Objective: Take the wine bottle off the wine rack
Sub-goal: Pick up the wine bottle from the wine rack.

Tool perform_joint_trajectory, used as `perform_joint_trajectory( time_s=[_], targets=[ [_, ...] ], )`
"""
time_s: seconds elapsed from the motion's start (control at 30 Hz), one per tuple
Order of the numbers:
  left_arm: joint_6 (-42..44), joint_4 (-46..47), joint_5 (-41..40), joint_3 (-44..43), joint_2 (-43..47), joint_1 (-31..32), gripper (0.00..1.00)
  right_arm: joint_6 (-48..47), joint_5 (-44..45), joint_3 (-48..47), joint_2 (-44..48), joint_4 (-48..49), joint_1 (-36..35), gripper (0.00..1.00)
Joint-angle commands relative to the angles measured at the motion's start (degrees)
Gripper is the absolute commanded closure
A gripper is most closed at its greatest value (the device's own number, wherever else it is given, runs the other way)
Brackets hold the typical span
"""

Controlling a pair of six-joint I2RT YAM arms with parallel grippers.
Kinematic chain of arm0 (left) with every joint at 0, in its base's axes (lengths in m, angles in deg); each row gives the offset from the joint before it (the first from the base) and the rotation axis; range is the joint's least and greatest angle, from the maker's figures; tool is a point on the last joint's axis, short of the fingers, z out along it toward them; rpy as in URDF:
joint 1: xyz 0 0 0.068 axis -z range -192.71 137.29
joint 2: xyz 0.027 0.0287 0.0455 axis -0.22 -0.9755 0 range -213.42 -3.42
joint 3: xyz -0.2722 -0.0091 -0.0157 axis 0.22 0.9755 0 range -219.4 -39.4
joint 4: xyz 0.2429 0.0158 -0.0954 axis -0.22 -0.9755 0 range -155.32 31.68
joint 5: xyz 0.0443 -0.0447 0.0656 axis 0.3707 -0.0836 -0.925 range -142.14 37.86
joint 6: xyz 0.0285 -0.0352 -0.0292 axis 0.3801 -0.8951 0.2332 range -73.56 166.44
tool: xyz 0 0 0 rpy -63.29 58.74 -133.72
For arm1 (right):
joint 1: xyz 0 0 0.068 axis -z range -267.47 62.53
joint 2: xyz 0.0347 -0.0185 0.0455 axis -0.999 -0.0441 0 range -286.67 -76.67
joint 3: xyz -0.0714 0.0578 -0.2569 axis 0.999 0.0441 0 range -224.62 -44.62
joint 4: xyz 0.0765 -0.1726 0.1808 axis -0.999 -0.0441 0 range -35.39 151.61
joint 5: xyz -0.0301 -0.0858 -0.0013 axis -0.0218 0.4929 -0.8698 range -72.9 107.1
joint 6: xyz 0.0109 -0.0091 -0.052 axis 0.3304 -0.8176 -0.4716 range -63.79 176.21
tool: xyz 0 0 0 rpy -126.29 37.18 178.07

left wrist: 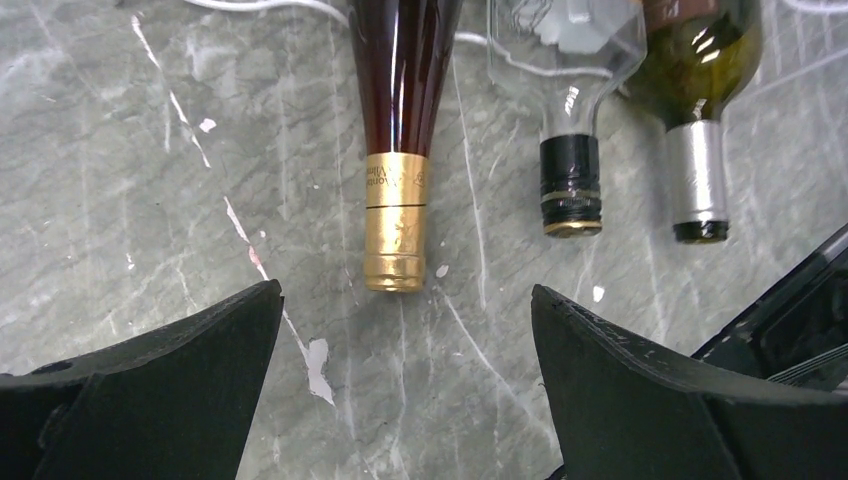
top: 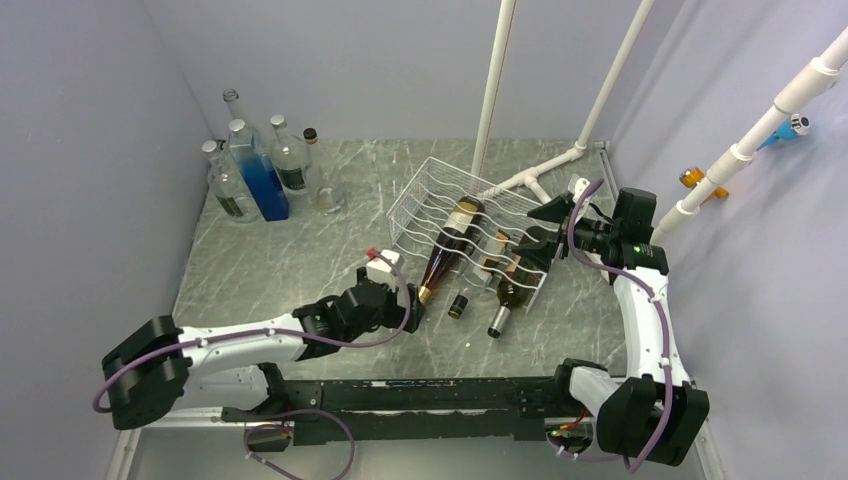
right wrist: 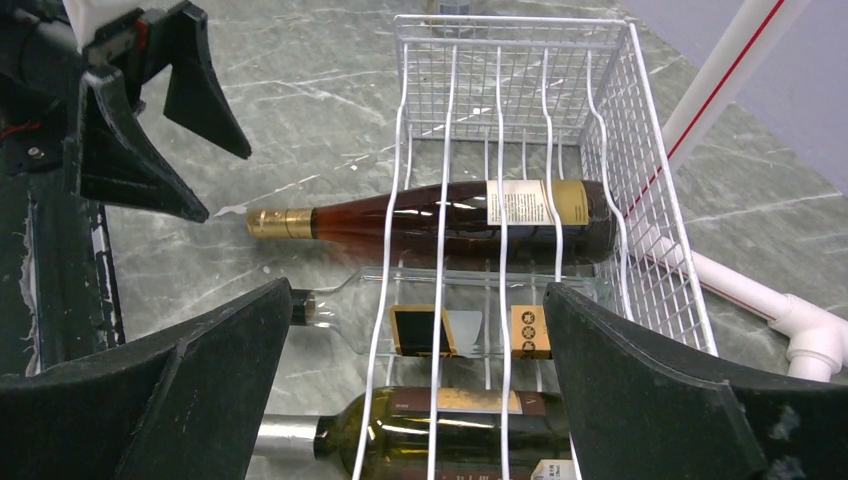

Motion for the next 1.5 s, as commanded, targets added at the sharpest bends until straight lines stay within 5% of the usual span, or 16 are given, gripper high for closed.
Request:
perform_joint_trajectory(
  time_s=[0.0, 0.2, 0.63, 1.03, 1.1, 1.47],
  targets=[
    [7.24, 4.99, 5.01, -2.84, -4.72, 0.36, 0.01, 0.18, -2.1, 0.26, 0.99, 2.0, 0.29, 0.0],
    [14.75, 7.95, 9.32, -6.65, -12.2, -0.1, 0.05, -0.05, -2.1, 0.47, 1.44, 2.08, 0.29, 0.0],
    [15.2, 15.58, 20.92, -9.81, -23.89, -9.86, 0.27, -0.35, -2.24, 0.7, 1.74, 1.95, 0.32, 0.0],
    [17.04, 17.5, 16.81, -14.05, -32.77, -10.22, 0.38, -1.38, -2.28, 0.32, 1.37, 0.94, 0.21, 0.0],
    [17.12, 16.69, 15.07, -14.65, -33.58, -10.25, 0.46, -1.41, -2.28, 0.34, 1.3, 0.85, 0.21, 0.0],
    [17.74, 16.73, 11.73, -16.57, -37.78, -9.18, 0.46, -1.41, -2.27, 0.35, 1.2, 0.92, 0.25, 0.0]
  ],
)
